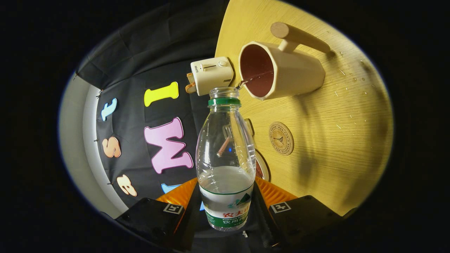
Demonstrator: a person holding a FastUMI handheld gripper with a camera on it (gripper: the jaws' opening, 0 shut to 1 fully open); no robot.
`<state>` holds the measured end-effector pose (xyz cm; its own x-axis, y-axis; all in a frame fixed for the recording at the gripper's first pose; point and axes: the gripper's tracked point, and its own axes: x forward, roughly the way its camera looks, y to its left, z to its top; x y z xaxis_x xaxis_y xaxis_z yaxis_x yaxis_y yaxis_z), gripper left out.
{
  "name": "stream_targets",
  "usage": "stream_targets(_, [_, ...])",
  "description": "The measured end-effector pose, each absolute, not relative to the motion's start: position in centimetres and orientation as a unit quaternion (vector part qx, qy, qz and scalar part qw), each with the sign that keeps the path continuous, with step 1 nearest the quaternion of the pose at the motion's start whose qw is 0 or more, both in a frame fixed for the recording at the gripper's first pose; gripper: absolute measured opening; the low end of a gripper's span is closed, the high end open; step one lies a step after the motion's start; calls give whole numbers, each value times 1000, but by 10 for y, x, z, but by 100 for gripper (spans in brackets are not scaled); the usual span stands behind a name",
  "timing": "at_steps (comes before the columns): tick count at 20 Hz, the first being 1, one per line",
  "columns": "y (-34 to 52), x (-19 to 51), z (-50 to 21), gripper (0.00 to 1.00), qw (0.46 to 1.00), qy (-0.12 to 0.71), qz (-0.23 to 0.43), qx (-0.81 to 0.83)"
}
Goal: Take the bottle from table, then pour the juice into the cup, finally place the bottle on the coaster
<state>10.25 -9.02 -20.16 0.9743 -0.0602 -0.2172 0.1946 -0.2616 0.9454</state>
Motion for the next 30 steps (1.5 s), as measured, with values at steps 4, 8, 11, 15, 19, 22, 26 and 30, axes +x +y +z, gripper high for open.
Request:
stream_targets(4, [-88,101,-198,75,598,44,-101,794])
stream_targets(8, [-86,100,-195,75,588,46,-99,801])
stream_targets(11, [-87,101,-195,75,584,46,-98,805])
stream_targets(15, [-87,101,-194,75,573,43,-96,813])
stream_targets(19, [-91,104,-191,74,564,39,-93,819])
stream_targets(22, [-90,103,-191,74,558,43,-90,824])
stream_targets(26, [-93,103,-188,75,548,44,-86,831])
stream_targets(30, [-93,101,-184,74,535,48,-80,839])
